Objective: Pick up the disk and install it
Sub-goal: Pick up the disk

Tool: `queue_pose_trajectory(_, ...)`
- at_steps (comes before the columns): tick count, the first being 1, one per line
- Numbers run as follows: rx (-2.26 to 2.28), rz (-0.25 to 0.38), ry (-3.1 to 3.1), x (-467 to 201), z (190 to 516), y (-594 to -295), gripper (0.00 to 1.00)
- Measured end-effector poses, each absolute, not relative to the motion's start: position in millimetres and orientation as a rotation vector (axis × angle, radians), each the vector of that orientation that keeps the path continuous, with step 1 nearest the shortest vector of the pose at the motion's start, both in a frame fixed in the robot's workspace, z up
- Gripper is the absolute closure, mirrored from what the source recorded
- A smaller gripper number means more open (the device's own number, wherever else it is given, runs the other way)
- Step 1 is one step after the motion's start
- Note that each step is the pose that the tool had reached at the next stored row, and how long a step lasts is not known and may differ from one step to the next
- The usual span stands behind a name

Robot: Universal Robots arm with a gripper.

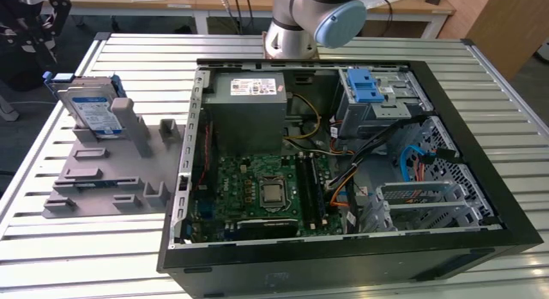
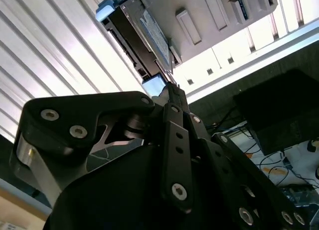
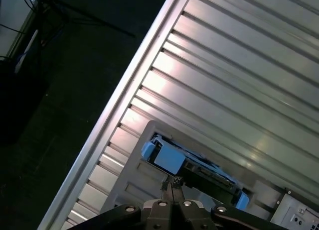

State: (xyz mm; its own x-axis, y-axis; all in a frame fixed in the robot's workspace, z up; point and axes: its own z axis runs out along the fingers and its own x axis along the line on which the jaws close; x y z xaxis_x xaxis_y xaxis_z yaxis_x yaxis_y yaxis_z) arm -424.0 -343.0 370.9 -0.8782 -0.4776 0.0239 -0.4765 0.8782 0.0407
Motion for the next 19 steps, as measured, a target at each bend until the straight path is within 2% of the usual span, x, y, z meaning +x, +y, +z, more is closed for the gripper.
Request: queue_pose_trajectory(19,1.017,-0.048,-2.934,-424.0,370.7,-343.0,0.89)
